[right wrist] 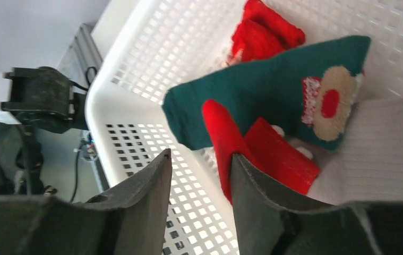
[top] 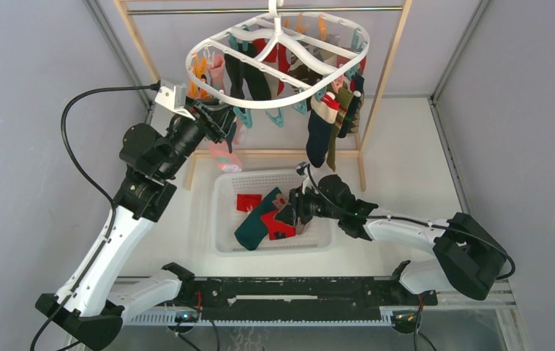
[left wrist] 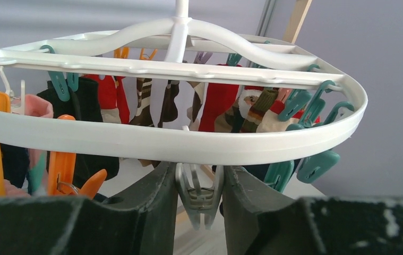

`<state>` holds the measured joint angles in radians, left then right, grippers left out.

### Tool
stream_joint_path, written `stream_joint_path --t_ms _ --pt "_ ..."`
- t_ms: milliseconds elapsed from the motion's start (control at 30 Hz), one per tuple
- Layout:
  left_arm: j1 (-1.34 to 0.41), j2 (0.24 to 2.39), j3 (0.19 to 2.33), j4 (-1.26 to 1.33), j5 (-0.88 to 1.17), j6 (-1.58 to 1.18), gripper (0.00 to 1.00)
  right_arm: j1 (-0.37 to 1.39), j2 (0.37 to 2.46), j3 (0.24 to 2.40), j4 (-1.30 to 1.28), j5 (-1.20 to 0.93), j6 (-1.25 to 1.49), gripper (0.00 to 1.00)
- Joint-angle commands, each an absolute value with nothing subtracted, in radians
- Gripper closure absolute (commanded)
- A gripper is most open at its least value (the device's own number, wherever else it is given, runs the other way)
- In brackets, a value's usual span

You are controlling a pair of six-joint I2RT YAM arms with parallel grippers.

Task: Remove the socks clipped to the hanger
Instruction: Place the sock in the bin.

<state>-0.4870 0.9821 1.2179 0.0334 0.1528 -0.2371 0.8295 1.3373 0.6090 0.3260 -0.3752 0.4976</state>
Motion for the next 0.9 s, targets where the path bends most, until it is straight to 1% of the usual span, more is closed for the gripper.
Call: stream_joint_path --t_ms 0,167,267,400,533,567,600,867 --pt "-0.498 0.956 1.207 0.032 0.151 -0.236 0.6 0.849 1.313 0.605 0.274 -0.272 0.435 0.45" --pt "-0.502 0.949 1.195 0.026 0.135 -0.229 0.46 0.855 1.289 0.601 0.243 -0.244 0.422 0.34" --pt "-0.502 0.942 1.181 0.026 0.123 -0.227 0.38 0.86 1.261 0.595 0.222 -0.227 0.413 0.3" --pt "-0.503 0.928 1.162 0.026 0.112 -0.227 0.28 0.862 1.216 0.586 0.194 -0.205 0.401 0.26" --pt "-0.505 0.906 1.138 0.026 0.103 -0.231 0.21 0.864 1.171 0.582 0.167 -0.192 0.389 0.23" --pt "-0.506 0.898 1.131 0.025 0.101 -0.232 0.1 0.865 1.155 0.58 0.16 -0.187 0.387 0.23" --pt "-0.507 0.89 1.123 0.024 0.098 -0.232 0.01 0.865 1.141 0.579 0.154 -0.184 0.386 0.22" --pt "-0.514 0.79 1.031 0.019 0.058 -0.243 0.0 0.866 1.055 0.579 0.13 -0.158 0.37 0.2"
